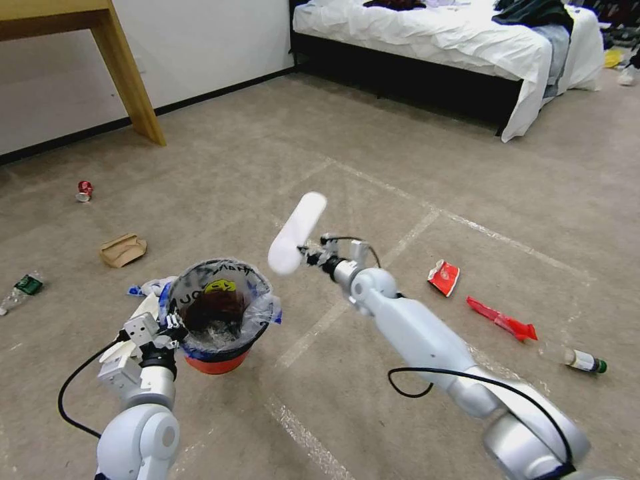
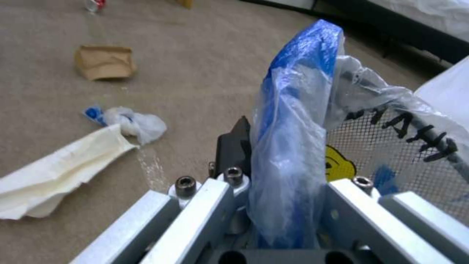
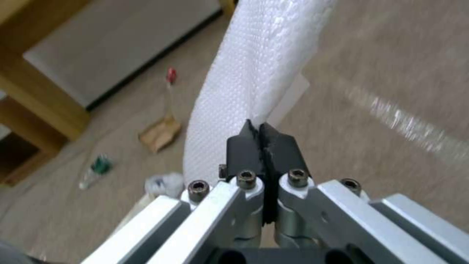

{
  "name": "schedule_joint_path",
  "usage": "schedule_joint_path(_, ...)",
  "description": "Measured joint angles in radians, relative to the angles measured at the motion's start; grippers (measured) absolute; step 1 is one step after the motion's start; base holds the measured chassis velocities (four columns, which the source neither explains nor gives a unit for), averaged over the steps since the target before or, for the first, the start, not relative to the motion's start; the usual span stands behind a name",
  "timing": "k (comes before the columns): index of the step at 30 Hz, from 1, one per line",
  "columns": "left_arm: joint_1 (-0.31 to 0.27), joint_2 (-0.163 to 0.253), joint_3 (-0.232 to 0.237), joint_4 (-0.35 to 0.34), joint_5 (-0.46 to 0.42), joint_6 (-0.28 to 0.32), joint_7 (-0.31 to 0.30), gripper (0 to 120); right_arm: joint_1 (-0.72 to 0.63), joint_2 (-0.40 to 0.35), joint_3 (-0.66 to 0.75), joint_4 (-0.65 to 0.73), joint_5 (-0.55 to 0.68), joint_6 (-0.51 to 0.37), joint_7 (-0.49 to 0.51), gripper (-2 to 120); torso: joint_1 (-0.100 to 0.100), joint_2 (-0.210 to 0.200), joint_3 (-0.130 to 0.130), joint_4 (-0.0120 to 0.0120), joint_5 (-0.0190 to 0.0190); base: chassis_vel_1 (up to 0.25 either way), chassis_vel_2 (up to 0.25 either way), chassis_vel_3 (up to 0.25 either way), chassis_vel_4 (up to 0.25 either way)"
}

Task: Pick up the trash bin and place the garbage on the floor into it.

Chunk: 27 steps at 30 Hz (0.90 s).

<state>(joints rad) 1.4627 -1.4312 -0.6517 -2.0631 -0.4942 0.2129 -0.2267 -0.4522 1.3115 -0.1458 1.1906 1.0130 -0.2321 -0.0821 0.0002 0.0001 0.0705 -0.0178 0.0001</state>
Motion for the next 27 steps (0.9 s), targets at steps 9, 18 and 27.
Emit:
schedule_joint_path(9, -0.030, 0.018, 0.049, 0.041, -0.006, -0.005, 0.015, 4, -0.086, -0.114, 0.102, 0.210, 0.015, 0.017, 0.062, 0, 0.000, 0.000, 0.000, -0.0001, 0.0002, 0.000, 0.000, 0.000, 0.000)
schedule_joint_path(18, -0.055, 0.069, 0.076, 0.064, -0.049, -0.004, 0.018, 4, -0.091, -0.317, 0.145, 0.411, 0.092, 0.029, 0.069, 0, 0.000, 0.000, 0.000, -0.0002, 0.0000, 0.000, 0.000, 0.000, 0.000)
schedule_joint_path(27, -0.110, 0.082, 0.114, 0.078, -0.086, 0.007, 0.004, 4, -0.107, -0.442, 0.196, 0.625, 0.158, 0.037, 0.070, 0, 0.000, 0.000, 0.000, 0.0003, 0.0001, 0.000, 0.000, 0.000, 0.000)
